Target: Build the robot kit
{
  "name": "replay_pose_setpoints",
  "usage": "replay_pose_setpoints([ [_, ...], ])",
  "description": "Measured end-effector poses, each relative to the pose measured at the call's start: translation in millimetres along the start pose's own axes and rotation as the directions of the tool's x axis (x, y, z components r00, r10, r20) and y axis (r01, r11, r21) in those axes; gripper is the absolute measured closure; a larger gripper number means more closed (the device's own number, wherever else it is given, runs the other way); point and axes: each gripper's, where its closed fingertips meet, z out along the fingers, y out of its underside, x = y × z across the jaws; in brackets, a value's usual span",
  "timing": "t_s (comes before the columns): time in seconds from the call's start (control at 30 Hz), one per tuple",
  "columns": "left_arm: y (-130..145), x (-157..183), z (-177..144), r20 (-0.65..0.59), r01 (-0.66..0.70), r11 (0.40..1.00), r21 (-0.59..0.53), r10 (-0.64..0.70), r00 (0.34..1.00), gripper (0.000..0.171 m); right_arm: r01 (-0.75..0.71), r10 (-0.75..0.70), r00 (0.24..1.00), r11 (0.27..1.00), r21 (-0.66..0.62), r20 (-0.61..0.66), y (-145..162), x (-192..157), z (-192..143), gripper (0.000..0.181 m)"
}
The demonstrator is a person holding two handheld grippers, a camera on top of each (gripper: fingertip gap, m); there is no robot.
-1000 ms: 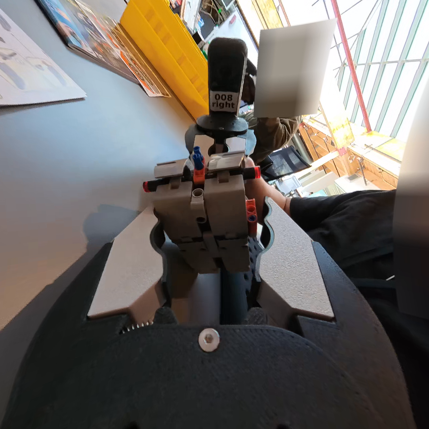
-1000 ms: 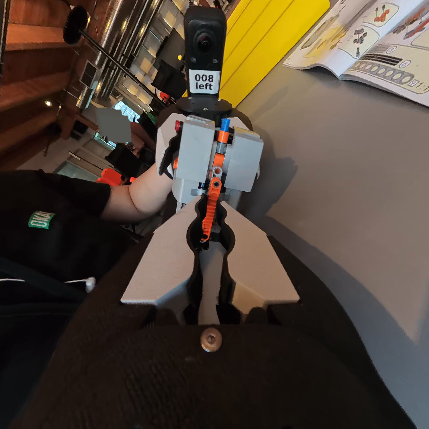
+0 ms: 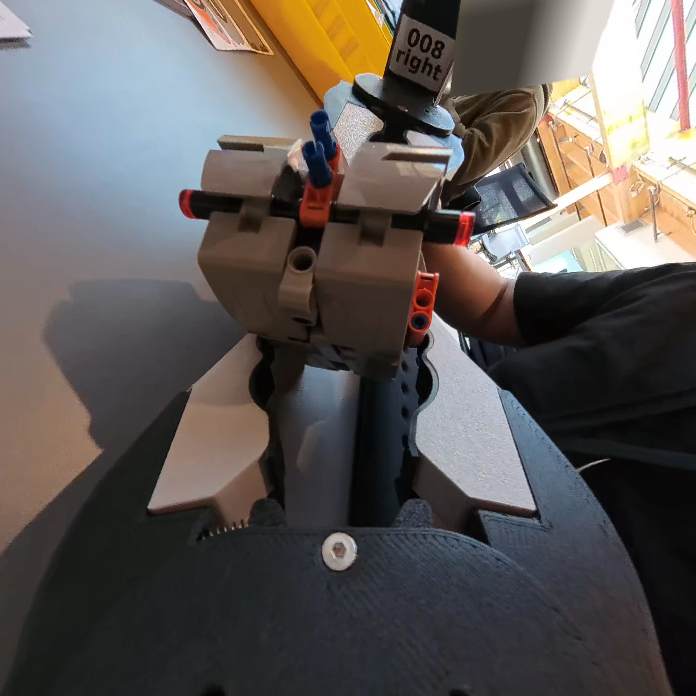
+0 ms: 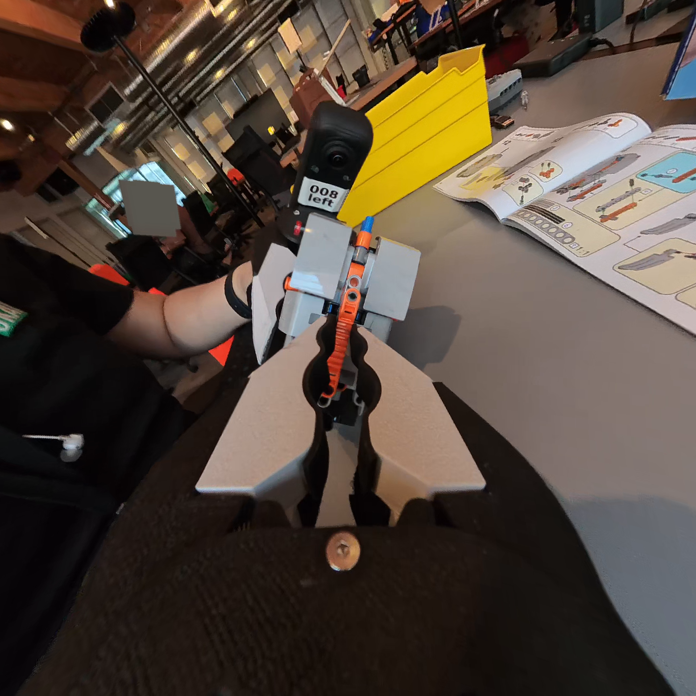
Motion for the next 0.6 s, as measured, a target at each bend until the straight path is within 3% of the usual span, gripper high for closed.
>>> replay_pose_setpoints([
  [0.23,-34,-5,-9,0.018,0.015,0.984,0.180,-0.018,1.000,0.097,-0.241,0.237,0.971,0.956,0.170,0.041,-20,13,-6,0.177],
  [0.37,-22,-13,-5,0.072,-0.038,0.995,0.087,0.032,0.997,0.096,-0.297,0.294,0.955,0.947,0.122,0.040,-10,16,-4,0.176],
  [0.47,-26,-11,-5,0.000,0.089,0.988,0.129,-0.090,0.996,0.096,-0.461,0.447,0.887,0.874,0.154,0.115,-11,19,-4,0.176],
  [0.6,-47,-8,-16,-0.074,0.206,0.936,0.286,-0.193,0.978,0.096,-0.568,0.532,0.823,0.790,0.232,0.201,-22,19,-4,0.176],
])
